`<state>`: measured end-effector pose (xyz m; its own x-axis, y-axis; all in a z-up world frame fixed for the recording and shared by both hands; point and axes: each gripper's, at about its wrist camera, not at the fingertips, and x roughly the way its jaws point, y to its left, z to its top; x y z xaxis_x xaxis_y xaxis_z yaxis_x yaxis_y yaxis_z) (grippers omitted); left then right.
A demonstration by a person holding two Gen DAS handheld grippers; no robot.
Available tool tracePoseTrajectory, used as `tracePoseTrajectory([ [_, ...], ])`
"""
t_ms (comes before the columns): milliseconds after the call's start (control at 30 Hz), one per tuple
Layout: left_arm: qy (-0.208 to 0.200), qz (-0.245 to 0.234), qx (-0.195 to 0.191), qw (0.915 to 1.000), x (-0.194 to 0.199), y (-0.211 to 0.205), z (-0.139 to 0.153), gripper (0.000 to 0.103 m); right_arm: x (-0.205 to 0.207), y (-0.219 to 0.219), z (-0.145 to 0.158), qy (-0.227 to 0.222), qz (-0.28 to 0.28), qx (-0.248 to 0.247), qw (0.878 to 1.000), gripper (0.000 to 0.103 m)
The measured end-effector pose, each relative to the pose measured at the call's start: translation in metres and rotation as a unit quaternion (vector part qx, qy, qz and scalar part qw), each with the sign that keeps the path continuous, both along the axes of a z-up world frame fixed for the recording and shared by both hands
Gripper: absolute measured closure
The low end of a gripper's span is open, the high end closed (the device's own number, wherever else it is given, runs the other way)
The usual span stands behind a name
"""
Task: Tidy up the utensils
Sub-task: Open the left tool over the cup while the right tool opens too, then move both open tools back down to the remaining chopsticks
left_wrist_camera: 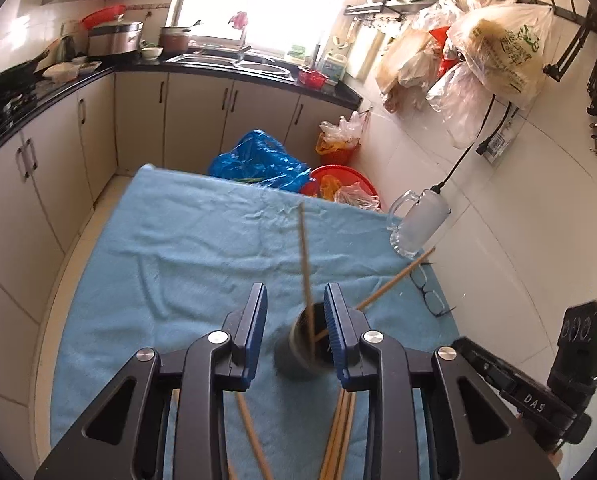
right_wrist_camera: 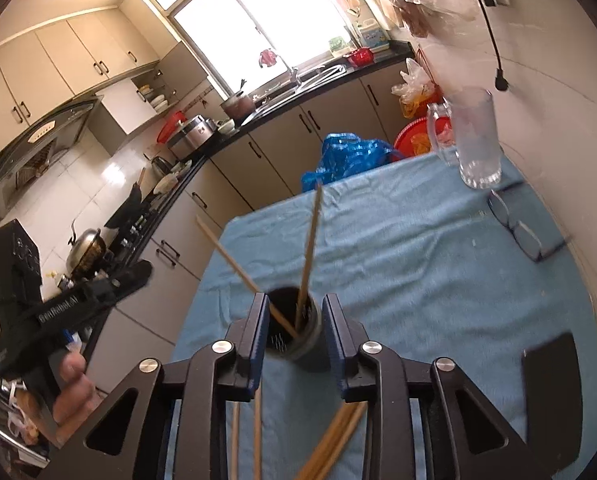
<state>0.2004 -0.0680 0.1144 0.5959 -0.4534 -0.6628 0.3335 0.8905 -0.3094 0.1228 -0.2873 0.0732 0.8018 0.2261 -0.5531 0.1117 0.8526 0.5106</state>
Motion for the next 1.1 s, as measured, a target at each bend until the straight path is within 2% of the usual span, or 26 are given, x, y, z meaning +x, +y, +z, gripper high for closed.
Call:
tracePoseTrajectory([
  [267, 0.041, 0.051, -0.002, 0.9979, -0.051, 0.067, -0.043, 0.074, -0.044, 0.026, -0.051, 0.039, 0.023, 0.017, 0.999, 0.072],
  [433, 0.034, 0.051, -0.004, 0.9981, -0.092, 0.083, -0.044, 0.074, -0.066, 0.040, -0.050, 0.033, 0.025, 0.013, 0.999, 0.072],
  [633, 0.031, 0.033, -0.001, 0.9990, -0.122, 0.082, -0.036, 0.074, -0.094, 0.058, -0.039, 0.019, 0.036, 0.010, 0.999, 0.072],
  [700, 0.033, 0.033, 0.001, 0.9989, -0.128, 0.083, -0.036, 0.074, -0.104, 0.062, -0.034, 0.009, 0.034, 0.008, 0.999, 0.066],
  [800, 0.046, 0.035, 0.001, 0.9983, -0.126, 0.089, -0.044, 0.074, -0.109, 0.059, -0.035, 0.009, 0.027, 0.010, 1.000, 0.065],
  [933, 0.073, 0.048, -0.004, 0.9961, -0.114, 0.098, -0.062, 0.074, -0.104, 0.054, -0.045, 0.032, 0.014, 0.013, 0.999, 0.065],
  [1100, 0.123, 0.063, 0.002, 0.9904, -0.089, 0.107, -0.098, 0.074, -0.086, 0.048, -0.068, 0.070, 0.011, 0.022, 0.997, 0.065],
])
